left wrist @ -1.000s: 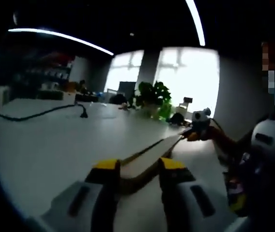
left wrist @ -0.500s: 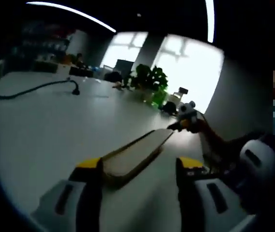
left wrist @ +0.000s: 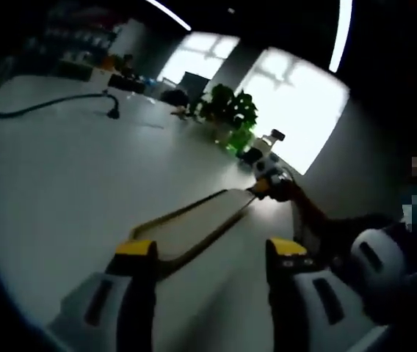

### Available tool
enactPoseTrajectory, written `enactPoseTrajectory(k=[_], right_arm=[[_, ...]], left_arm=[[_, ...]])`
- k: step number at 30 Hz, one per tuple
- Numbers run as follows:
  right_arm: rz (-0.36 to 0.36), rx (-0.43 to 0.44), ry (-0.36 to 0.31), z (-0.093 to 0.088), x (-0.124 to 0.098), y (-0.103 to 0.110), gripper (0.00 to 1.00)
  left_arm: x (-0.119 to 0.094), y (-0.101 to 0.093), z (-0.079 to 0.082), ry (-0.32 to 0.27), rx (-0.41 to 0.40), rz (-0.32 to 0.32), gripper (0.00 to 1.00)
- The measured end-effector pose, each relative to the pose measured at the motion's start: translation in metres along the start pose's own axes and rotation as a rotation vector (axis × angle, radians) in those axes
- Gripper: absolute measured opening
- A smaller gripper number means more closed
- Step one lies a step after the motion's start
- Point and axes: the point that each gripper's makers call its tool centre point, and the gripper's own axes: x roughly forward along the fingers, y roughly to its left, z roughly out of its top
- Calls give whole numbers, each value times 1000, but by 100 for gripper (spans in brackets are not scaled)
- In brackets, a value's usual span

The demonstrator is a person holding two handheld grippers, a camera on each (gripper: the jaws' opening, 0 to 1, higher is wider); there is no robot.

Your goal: Arrange the utensils inside the cutlery case until each visible utensil rests in its matching compartment.

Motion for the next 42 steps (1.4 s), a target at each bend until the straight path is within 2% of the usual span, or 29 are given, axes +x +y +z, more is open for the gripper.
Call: enactPoseTrajectory(k=[8,12,16,19,24,25,27,29,31,32,34,36,38,40,42], right_arm=[[19,-20,13,-2,0,3,13],[40,-10,-15,2,-2,6,10],[57,-6,-48,10,-3,15,7],[81,14,-79,16,-2,24,4],[86,100,-97,20,-1,26,3],[88,148,-114,23,0,25,3],[101,203,-121,24,0,23,3],[119,222,-99,21,0,23,3],[153,276,-122,26,-1,28,3],[182,279,-103,24,-1,32,3],[175,247,-90,23,-1,34,2],[197,248,-84,25,-3,41,2],[226,252,-71,26,-5,50,2],[237,242,-65,26,-7,56,2],[249,234,-58,26,-9,60,2]], left_arm=[[3,1,-5,7,-3,-8,61],[3,1,-7,14,19,-7,60],[3,-2,-9,27,105,1,61],[1,-3,-4,6,194,16,62],[2,-1,-1,2,273,40,70],[3,3,0,-5,300,54,71],[3,8,0,4,316,75,71],[4,11,0,4,335,86,71],[5,14,-2,22,344,96,71],[5,15,-2,32,363,105,71],[5,17,-1,52,447,131,72],[6,20,3,73,524,167,73],[8,23,8,98,627,194,74],[8,28,10,144,701,228,74],[10,29,9,193,758,235,74]])
